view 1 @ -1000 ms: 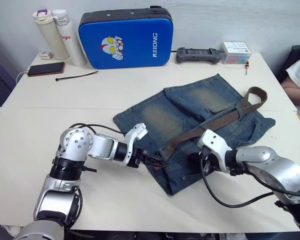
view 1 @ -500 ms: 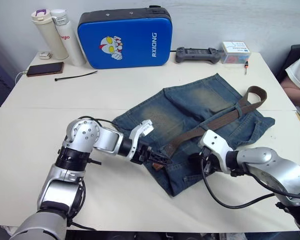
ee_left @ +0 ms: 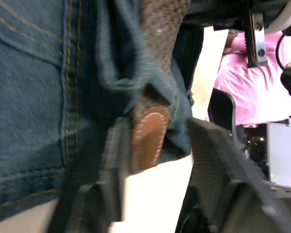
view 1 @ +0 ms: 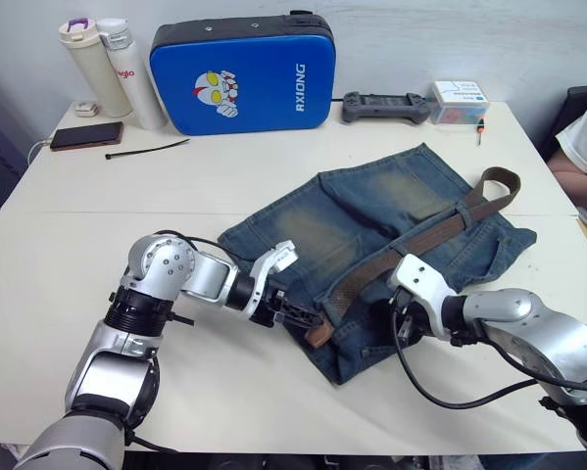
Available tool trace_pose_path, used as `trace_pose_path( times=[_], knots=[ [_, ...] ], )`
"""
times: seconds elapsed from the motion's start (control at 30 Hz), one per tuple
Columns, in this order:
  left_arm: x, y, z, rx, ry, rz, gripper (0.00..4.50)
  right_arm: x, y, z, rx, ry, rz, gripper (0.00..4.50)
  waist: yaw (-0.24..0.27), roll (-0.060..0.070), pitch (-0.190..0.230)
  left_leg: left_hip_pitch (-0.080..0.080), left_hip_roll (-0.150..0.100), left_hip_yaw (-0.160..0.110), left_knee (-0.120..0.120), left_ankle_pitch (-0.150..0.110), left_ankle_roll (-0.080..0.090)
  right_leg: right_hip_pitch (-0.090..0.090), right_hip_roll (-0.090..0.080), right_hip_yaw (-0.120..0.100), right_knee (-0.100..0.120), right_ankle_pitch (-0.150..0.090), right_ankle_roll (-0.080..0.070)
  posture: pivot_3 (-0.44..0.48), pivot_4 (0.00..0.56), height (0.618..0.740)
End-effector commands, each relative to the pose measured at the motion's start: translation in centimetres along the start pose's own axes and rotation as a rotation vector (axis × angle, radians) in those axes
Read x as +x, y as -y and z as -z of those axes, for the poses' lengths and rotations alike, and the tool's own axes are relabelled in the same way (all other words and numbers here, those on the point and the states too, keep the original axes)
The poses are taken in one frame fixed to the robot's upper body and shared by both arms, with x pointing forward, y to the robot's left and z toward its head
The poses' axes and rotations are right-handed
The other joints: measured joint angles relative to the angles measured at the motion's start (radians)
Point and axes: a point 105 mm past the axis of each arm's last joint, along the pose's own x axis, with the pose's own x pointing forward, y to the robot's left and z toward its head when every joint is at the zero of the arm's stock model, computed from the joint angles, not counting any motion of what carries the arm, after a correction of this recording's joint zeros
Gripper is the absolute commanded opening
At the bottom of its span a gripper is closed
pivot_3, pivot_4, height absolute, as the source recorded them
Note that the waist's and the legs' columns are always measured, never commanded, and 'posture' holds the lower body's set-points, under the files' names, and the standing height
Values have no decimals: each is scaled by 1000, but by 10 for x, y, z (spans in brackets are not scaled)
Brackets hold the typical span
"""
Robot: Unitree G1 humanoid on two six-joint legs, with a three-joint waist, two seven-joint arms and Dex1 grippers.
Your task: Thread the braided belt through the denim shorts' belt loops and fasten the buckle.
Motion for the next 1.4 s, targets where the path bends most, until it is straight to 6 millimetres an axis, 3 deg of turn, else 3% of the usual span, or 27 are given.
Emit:
trace_pose_path(
  times=[0.03,0.4,0.5,0.57,0.7,0.87,1.07,1.4],
  knots=[
    [3,3,5,16,-22,21,1501,-3,7,-5,-17,5,50,0,0,0,0,0,0,0,0,0,0,0,0,0,0,0,0,0,150,740],
    [6,3,9,22,-36,34,1501,-2,8,-6,-15,8,59,0,-1,0,0,0,0,0,0,0,0,0,0,0,0,0,0,0,150,740],
    [3,5,9,38,-41,39,880,-1,9,-5,-18,4,61,0,-2,0,0,0,0,0,0,0,0,0,0,0,0,0,0,0,150,740],
    [1,6,10,44,-40,40,24,-2,9,-4,-24,-3,62,0,-2,0,0,0,0,0,0,0,0,0,0,0,0,0,0,0,150,740],
    [-9,11,15,74,-54,57,24,-3,11,-1,-31,-21,73,0,-4,0,0,0,0,0,0,0,0,0,0,0,0,0,0,0,150,740],
    [-41,18,28,94,-77,54,24,-5,17,8,-25,-63,98,0,-21,0,0,0,0,0,-1,0,0,-1,0,0,0,0,0,0,150,740],
    [-82,29,73,40,-184,32,24,0,22,11,-11,-84,105,0,-33,0,0,1,1,0,-3,0,-1,-1,0,1,0,0,-1,0,150,740],
    [-161,-9,141,-289,-171,-330,24,12,22,7,-32,-87,46,0,-47,-4,-2,5,1,0,-4,-3,6,2,-2,0,0,-1,-3,0,150,740]
  ],
)
